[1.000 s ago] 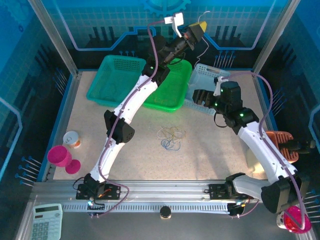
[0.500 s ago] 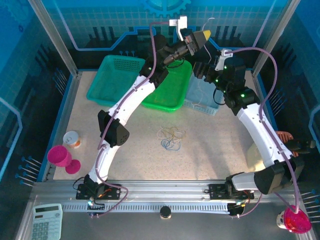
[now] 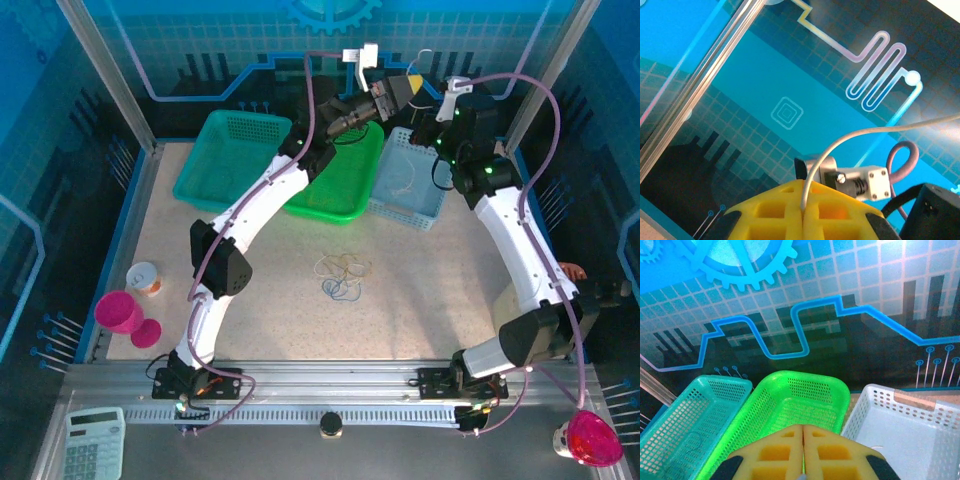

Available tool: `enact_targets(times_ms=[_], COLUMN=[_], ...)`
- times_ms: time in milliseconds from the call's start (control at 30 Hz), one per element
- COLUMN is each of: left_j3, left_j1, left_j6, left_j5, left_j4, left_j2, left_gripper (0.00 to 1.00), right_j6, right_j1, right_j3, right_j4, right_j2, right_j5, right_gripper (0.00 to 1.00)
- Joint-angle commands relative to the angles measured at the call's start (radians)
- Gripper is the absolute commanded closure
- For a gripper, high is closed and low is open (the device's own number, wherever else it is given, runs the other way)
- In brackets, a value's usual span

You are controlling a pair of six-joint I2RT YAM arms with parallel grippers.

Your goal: Untangle the cables

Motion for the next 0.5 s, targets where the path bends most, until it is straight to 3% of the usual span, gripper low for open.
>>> enact_targets(times_ms=[0, 33, 167, 200, 467], left_j3=[-0.017, -0.027, -0.093, -0.110, -0.385], left_j1=[0.002, 0.004, 0.015, 0.018, 0.048], left_j6=[0.002, 0.002, 0.007, 0.008, 0.006], left_j5=[0.030, 0.029, 0.031, 0.034, 0.033], left_j4=[0.036, 0.040, 0.047, 0.045, 0.073], left_j2=[-0.068, -0.074, -0.112, -0.123, -0.276], left_gripper=[0.78, 0.68, 0.06, 0.01, 0.01], right_j6=[-0.023, -0.022, -0.025, -0.025, 0.035], right_j1=[-0.020, -0.025, -0.040, -0.043, -0.062], right_j3=[0.080, 0.098, 0.156, 0.166, 0.167], right_j4=[-0.020, -0.024, -0.042, -0.048, -0.098], right_j2=[0.044, 0.058, 0.117, 0.133, 0.206], right_j5=[0.012, 0.017, 0.049, 0.057, 0.172], right_gripper=[1.00, 1.00, 1.00, 1.00, 1.00])
